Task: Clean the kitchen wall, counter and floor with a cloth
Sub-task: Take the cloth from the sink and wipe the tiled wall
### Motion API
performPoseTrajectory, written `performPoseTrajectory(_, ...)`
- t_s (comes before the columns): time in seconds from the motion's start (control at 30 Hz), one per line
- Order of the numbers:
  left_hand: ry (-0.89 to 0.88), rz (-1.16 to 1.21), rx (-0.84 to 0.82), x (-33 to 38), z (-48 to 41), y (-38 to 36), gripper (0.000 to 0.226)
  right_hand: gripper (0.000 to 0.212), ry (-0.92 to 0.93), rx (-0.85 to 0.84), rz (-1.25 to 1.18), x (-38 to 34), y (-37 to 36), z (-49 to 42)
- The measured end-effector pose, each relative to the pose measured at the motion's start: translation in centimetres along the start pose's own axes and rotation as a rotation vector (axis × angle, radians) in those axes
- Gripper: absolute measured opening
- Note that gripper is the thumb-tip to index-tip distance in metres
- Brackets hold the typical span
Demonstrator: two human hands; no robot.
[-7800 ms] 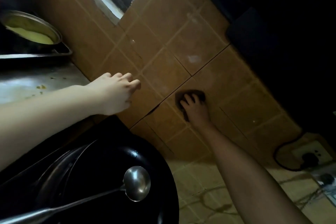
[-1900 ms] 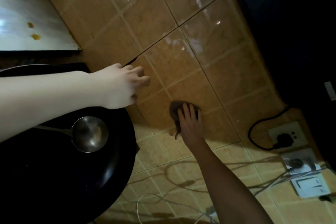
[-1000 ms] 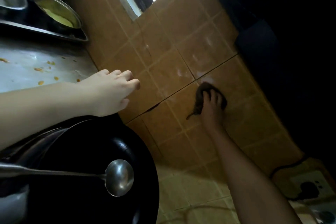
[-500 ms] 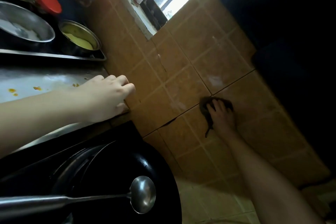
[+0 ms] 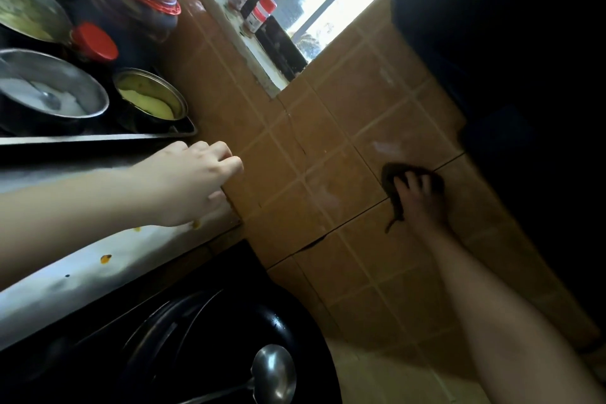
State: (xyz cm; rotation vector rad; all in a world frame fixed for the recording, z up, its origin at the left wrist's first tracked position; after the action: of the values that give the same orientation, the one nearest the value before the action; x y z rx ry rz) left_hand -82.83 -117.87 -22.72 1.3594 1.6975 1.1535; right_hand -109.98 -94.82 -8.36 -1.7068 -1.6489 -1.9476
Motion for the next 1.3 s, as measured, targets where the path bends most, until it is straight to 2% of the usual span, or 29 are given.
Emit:
performPoseTrajectory(0.1, -0.016, -0.003, -0.004, -1.2, 0.0, 0.1, 0.045, 0.059, 0.106, 0.042, 0.154, 0.0, -1.1, 1.5)
performPoseTrajectory(0.23, -0.034, -0.006, -0.014, -2.3, 0.3, 0.5, 0.044, 0.054, 0.126, -0.008, 0.118, 0.0, -2.5, 4.1)
performPoseTrajectory(0.37, -0.042, -0.006, -0.014, -3.5, 0.5, 0.7, 0.043, 0.057, -0.024, -0.173, 0.050, -0.3, -2.7, 4.4)
performPoseTrajectory(0.53, -0.065, -0.006, -0.032, -3.7, 0.1, 0.2, 0.043, 0.084, -0.261, -0.031, -0.234, -0.5, 0.8, 0.9)
performPoseTrajectory(0.67, -0.057, 0.036, -0.022, -3.3, -1.0, 0.0, 0.044, 0.076, -0.429, 0.126, -0.400, -0.2, 2.5, -1.7)
performPoseTrajectory(0.8, -0.062, 0.052, -0.018, -2.6, -2.1, -0.8, 0.044, 0.076, -0.473, 0.145, -0.384, -2.1, 1.4, -2.6)
performPoseTrajectory(0.97, -0.052, 0.050, -0.018, -2.3, -2.5, -2.6, 0.043, 0.068, -0.340, 0.065, -0.358, -6.0, -0.8, -2.7)
performPoseTrajectory(1.1, -0.042, 0.058, -0.047, -1.6, -2.7, -3.8, 0.042, 0.062, -0.228, 0.026, -0.241, -7.6, -2.5, -2.8)
performPoseTrajectory(1.3, -0.033, 0.058, -0.052, -0.9, -2.7, -4.3, 0.041, 0.047, 0.057, 0.039, -0.105, -10.2, -4.1, -1.9)
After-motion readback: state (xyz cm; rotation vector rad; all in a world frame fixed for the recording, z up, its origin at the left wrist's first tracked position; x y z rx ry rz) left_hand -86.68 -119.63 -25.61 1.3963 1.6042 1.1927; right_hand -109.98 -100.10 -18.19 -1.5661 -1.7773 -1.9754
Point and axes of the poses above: each hand's wrist, its own z-axis away from the middle knuckle, its own y-axis out of the back of the hand, x = y × z, the point moved 5 cm from there along -z, towards the middle knuckle, and after that the axes turned 10 degrees about -z, right-handed, at the moved point
